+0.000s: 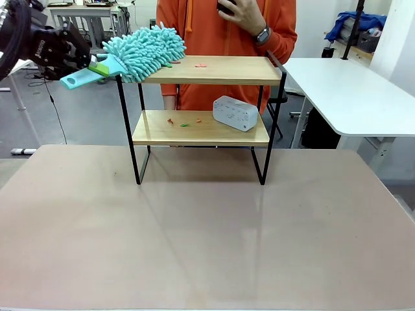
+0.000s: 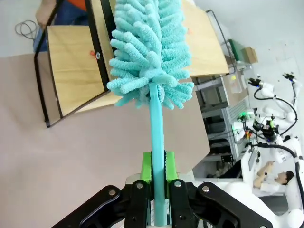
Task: Clean the shelf.
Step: Clean the specific tier of the Shelf with the Duster once objects are removed.
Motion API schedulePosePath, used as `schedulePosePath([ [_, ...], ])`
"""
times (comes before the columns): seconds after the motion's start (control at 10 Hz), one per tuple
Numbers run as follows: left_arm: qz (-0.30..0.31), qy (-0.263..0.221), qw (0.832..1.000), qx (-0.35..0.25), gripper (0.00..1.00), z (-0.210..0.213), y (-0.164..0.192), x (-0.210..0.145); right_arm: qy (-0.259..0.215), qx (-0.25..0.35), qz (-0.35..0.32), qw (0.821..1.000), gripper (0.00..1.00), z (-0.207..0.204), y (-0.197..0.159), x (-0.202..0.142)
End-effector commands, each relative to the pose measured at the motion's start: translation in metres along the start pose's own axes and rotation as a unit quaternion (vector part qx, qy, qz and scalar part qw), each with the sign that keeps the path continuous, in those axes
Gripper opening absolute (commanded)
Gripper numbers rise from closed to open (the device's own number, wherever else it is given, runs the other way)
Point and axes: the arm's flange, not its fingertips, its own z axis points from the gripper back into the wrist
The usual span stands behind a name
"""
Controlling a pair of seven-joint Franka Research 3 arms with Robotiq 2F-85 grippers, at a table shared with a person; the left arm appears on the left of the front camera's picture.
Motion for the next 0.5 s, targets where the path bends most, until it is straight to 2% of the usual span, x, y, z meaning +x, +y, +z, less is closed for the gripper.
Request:
schedulePosePath([
  [0.0, -0.004, 0.047, 0.999, -0.022, 0.12, 0.009, -0.009, 0.002, -0.006, 0.009, 0.014, 1.000, 1.00, -0.002, 0.001, 0.002],
  [0.2, -0.009, 0.092, 0.994, -0.051, 0.12, 0.007, -0.021, -0.003, -0.006, 0.009, 0.014, 1.000, 1.00, -0.002, 0.001, 0.002],
  [0.3, -0.011, 0.137, 0.988, -0.077, 0.12, 0.006, -0.025, -0.007, -0.006, 0.009, 0.014, 1.000, 1.00, -0.002, 0.001, 0.002],
  [0.4, -0.003, 0.224, 0.965, -0.134, 0.12, 0.011, -0.028, -0.011, -0.006, 0.009, 0.014, 1.000, 1.00, -0.002, 0.001, 0.002],
])
